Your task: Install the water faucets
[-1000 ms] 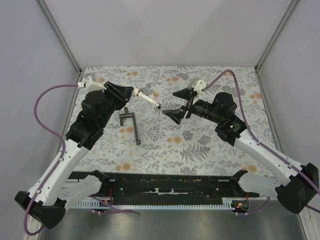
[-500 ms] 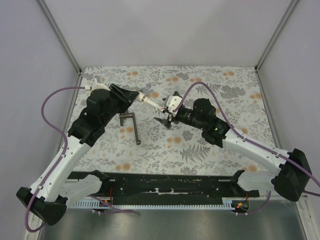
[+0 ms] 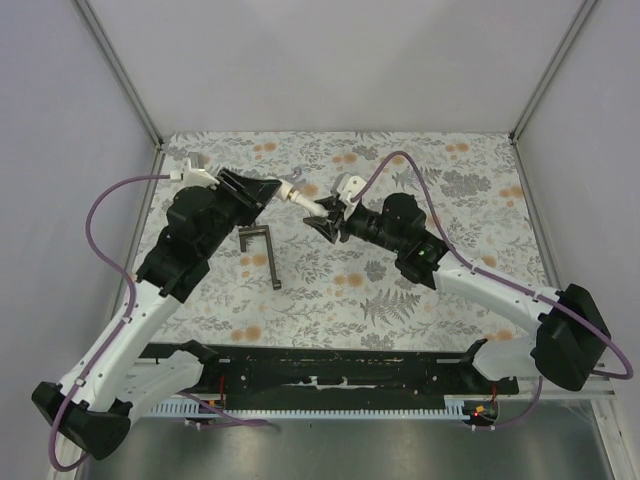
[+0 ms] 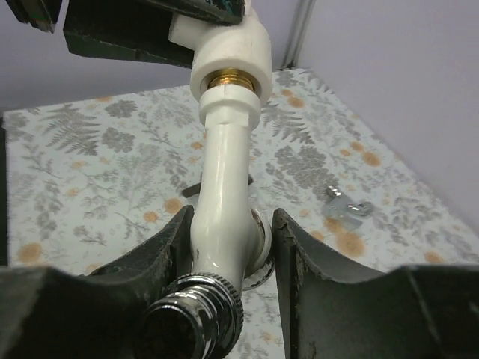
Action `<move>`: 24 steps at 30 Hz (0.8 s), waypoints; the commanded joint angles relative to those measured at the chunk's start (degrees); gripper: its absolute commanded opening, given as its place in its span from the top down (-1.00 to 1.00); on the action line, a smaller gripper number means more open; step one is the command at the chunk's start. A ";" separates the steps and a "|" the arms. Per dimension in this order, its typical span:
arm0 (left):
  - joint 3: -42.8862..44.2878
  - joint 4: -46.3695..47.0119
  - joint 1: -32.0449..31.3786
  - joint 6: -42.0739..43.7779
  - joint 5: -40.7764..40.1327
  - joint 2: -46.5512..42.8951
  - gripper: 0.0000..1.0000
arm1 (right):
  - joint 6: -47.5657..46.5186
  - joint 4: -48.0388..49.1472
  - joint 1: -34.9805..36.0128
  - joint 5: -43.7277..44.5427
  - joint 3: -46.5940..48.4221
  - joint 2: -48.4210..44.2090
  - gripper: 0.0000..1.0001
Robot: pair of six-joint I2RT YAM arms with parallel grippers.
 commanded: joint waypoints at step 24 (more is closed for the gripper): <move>-3.57 13.34 0.50 65.94 32.00 -10.78 -0.28 | 64.82 8.09 -21.01 -48.32 12.55 7.98 1.00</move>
